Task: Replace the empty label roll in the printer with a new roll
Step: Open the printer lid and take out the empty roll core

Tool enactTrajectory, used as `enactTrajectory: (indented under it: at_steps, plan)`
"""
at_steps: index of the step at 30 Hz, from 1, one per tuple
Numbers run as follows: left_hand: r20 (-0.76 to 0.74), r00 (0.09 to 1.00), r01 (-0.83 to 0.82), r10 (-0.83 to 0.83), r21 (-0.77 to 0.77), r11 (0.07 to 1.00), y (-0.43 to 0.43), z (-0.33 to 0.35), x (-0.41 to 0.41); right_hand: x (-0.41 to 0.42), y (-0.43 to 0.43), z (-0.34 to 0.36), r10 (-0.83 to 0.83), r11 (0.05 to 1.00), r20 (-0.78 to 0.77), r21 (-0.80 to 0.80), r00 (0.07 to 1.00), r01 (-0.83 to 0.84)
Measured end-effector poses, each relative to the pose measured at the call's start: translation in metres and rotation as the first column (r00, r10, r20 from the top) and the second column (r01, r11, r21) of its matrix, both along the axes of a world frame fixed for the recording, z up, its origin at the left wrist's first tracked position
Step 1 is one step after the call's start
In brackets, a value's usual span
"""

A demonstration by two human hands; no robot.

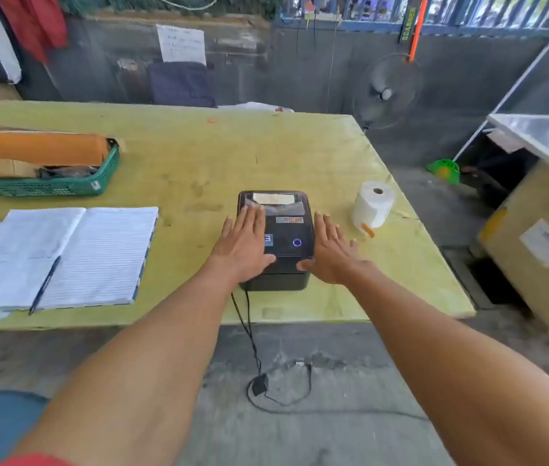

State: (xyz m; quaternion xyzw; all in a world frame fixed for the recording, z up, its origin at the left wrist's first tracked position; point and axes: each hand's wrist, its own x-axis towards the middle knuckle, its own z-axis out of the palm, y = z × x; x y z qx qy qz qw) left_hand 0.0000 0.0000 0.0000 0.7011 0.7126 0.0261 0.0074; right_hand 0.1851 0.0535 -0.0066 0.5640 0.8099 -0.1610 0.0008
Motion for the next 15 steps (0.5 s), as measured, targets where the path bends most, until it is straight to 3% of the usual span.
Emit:
enactTrajectory:
  at_steps: [6,15]
  plan:
    - [0.047,0.998,-0.044,0.05,-0.12,0.992,0.006,-0.028,-0.005,-0.004,0.003,-0.032,-0.069,0.991,-0.178,-0.125,0.982,0.047]
    - [0.105,0.994,-0.002,-0.008,0.088,0.996,0.009,-0.049,-0.014,-0.01,0.019,-0.05,-0.186,0.979,-0.424,-0.156,0.886,0.13]
